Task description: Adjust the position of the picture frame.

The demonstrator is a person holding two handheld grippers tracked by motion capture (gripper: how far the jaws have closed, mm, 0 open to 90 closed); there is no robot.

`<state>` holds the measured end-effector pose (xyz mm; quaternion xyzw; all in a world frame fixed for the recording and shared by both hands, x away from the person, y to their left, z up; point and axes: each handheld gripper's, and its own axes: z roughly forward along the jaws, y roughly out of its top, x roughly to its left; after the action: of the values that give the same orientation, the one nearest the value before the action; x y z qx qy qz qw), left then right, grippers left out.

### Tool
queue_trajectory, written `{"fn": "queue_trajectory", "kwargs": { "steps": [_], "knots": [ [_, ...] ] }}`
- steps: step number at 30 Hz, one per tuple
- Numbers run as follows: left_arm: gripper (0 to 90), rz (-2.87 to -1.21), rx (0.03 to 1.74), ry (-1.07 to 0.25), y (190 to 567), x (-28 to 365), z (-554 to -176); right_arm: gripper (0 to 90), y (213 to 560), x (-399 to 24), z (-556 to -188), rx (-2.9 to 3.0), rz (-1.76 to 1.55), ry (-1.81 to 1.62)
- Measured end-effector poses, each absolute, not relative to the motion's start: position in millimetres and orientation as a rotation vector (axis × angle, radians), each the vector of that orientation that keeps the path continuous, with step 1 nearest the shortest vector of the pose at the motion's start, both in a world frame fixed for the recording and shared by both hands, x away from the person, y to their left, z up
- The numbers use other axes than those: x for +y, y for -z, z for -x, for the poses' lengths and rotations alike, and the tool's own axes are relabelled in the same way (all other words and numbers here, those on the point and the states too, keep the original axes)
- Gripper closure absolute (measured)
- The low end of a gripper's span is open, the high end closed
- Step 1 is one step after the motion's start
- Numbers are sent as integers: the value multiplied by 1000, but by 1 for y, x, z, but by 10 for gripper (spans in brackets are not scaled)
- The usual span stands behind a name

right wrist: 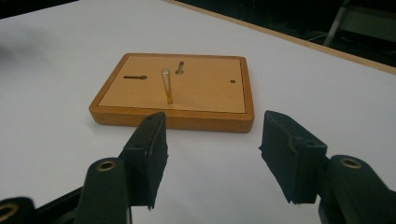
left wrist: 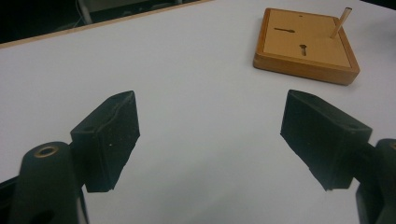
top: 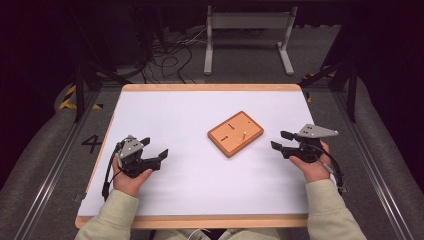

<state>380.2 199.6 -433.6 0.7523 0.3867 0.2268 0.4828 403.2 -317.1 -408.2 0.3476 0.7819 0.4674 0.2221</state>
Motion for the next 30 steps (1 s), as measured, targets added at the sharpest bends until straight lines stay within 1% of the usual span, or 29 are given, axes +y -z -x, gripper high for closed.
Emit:
{"fn": "queue_trajectory", "kwargs": {
  "steps": [30],
  "knots": [
    [197, -1838, 944, -555, 433, 199, -380, 434, 407, -315, -405, 2176, -968, -1298]
  ]
}}
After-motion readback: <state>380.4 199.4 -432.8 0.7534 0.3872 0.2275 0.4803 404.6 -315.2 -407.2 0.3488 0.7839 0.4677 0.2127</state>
